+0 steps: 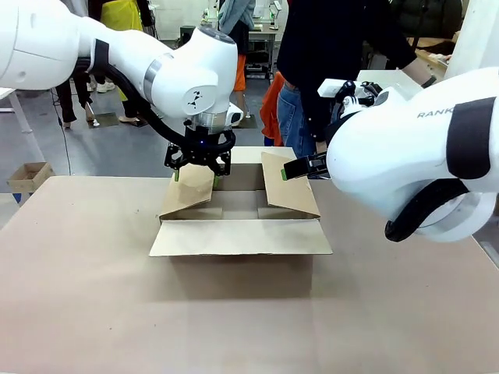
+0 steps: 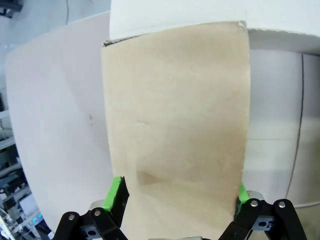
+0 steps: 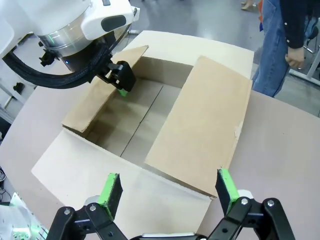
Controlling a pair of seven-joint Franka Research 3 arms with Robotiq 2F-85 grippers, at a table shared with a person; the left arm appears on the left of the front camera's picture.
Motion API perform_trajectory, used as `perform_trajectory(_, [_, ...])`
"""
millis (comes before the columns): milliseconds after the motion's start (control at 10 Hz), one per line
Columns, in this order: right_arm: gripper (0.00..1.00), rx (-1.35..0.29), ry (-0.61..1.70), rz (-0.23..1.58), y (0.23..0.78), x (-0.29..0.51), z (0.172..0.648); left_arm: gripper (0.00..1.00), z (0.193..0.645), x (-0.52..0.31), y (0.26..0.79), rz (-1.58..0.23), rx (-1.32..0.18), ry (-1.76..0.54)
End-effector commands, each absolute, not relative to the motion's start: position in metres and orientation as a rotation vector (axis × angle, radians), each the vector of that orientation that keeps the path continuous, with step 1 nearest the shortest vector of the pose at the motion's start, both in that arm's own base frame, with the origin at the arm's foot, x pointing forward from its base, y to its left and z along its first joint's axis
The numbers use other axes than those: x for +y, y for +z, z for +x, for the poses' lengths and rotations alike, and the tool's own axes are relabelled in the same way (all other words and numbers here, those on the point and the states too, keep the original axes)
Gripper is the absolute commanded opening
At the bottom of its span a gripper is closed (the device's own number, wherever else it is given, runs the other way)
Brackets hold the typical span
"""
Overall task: Pack the gift set into the box.
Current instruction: Place both hands on the side flaps of the Package Box and spread them outward.
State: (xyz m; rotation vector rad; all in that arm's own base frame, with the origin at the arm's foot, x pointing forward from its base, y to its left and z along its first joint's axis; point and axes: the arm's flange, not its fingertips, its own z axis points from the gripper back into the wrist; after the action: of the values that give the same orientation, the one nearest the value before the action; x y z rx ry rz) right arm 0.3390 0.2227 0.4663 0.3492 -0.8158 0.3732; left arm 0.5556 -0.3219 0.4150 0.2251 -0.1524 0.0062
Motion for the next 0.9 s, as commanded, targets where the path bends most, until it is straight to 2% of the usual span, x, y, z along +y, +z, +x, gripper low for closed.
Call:
perform_trajectory(0, [1.0, -0.829, 0.365, 0.346, 0.469, 0.224, 0.339, 1.0, 0.539, -0.304, 0.418, 0.291, -0.189, 0.039])
perform_trajectory(800, [1.0, -0.829, 0.365, 0.346, 0.469, 0.224, 0.339, 1.0, 0.522, -0.202, 0.471, 0.135, -0.236, 0.21])
